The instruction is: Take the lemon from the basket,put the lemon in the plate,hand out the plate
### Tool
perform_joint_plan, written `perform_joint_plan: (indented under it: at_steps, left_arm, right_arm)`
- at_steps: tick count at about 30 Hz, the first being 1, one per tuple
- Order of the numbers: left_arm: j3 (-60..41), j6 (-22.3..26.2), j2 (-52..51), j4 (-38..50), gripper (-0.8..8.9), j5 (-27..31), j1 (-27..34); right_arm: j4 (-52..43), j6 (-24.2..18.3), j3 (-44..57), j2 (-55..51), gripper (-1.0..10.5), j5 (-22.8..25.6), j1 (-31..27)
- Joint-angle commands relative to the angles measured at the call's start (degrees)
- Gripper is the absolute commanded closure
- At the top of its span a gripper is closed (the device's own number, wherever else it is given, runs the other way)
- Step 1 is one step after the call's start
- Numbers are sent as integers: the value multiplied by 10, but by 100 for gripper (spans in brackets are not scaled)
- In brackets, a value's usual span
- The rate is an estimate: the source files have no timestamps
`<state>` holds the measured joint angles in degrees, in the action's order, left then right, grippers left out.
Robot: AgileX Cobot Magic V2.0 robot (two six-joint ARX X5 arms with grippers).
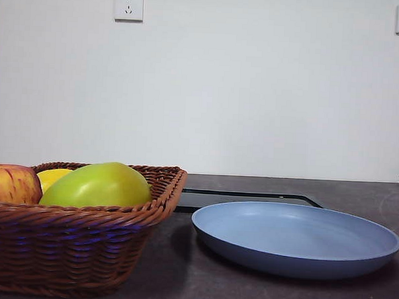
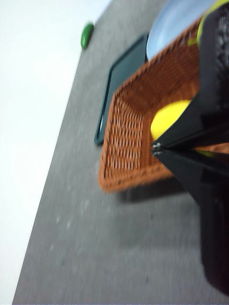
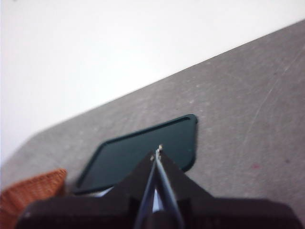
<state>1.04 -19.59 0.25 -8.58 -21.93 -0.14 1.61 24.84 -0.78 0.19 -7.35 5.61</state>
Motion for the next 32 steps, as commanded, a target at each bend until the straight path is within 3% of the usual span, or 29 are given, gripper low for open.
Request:
perform_joint_plan:
  at_steps: [1, 9, 14, 20, 25, 32]
  left_arm:
    - [-1, -48, -1, 4, 807, -11, 2]
    - [71, -67, 16, -69, 807, 26, 2]
    - [135, -35, 78, -92, 807, 34, 2]
    - [226, 31, 190, -96, 807, 35, 2]
    - [316, 76, 295, -132, 807, 32, 1]
    - [434, 134, 424, -210, 807, -42, -1]
  right_arm:
    - [-4, 67, 3, -2, 944, -2, 1]
    - [64, 87, -53, 4, 944, -16, 1]
    - [100, 73, -119, 40, 944, -16, 1]
    - [156, 21, -230, 129, 944, -16, 1]
    - [205, -53, -329, 216, 944, -16, 1]
    - [356, -129, -464, 365, 943, -17, 1]
